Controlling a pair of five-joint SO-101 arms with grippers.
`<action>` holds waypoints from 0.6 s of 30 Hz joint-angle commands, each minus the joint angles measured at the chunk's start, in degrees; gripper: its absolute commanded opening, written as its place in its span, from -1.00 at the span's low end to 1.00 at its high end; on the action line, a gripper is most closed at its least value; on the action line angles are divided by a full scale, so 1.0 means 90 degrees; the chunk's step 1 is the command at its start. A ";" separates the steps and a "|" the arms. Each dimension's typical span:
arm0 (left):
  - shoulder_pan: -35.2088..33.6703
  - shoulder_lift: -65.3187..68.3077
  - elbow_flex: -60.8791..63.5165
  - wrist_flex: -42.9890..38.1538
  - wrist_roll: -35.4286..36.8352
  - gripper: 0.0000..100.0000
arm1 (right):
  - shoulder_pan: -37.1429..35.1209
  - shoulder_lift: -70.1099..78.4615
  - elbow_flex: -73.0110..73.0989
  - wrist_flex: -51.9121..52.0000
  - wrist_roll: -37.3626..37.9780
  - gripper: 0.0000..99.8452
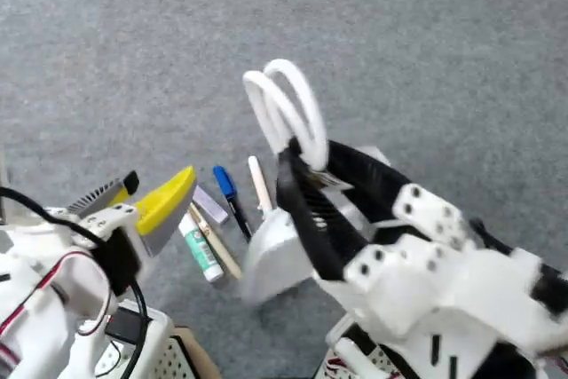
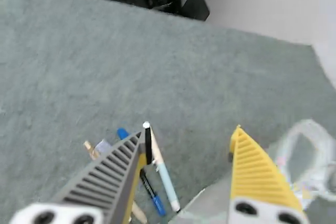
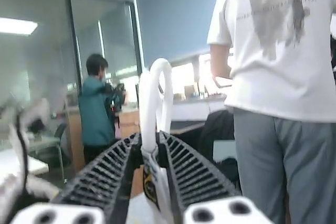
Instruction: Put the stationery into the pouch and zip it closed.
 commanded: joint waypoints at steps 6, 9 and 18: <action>-0.0083 -0.0586 0.1031 0.0000 -0.0078 -0.48 | 0.0234 0.0073 -0.1304 -0.0137 0.0049 -0.98; -0.0083 -0.0625 0.1275 -0.0205 -0.0078 -0.48 | 0.0254 0.0073 -0.1294 -0.0127 0.0059 -0.98; -0.0034 -0.0625 0.1284 -0.0225 -0.0078 -0.48 | 0.0596 0.0054 -0.0952 -0.0176 0.1885 -0.98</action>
